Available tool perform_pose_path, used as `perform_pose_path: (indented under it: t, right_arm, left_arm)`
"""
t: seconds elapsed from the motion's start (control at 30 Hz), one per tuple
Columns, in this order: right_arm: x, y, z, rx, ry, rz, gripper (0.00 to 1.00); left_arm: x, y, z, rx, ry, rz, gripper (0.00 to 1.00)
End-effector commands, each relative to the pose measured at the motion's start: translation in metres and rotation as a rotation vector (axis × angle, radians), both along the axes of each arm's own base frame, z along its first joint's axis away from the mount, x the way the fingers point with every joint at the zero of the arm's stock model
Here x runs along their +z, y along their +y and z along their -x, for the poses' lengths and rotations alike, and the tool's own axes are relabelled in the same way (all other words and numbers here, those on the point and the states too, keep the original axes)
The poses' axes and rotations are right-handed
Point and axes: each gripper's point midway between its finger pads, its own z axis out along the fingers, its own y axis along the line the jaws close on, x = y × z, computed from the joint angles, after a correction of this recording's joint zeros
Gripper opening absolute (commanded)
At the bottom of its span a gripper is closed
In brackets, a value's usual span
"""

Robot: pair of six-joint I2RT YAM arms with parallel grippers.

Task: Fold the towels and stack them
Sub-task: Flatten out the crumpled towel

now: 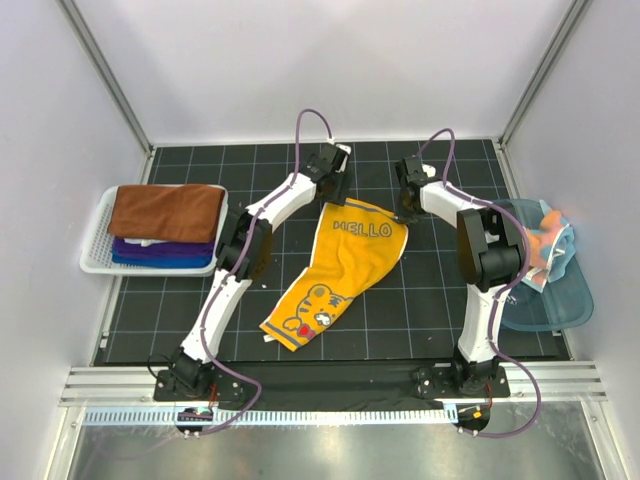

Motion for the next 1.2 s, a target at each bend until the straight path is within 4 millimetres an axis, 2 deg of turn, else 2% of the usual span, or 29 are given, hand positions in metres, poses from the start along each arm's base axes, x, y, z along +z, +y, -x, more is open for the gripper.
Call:
perform_pose_path:
  t: [0.0,0.57,0.93,1.17]
  right_arm:
    - [-0.004,0.007,-0.005,0.027,0.007,-0.019,0.01]
    - [-0.003,0.010,-0.006,0.041,0.005,-0.030,0.01]
    - [-0.001,0.011,-0.007,0.046,0.000,-0.033,0.01]
    - [0.001,0.011,-0.006,0.046,-0.001,-0.034,0.01]
  left_arm:
    - [0.013,0.002,-0.011,0.029,-0.047,0.004,0.66]
    - [-0.011,0.008,-0.006,0.035,-0.002,0.012,0.57]
    - [-0.019,0.006,-0.001,0.028,0.021,0.025,0.49]
    - [-0.016,0.006,-0.002,0.028,0.015,0.023,0.48]
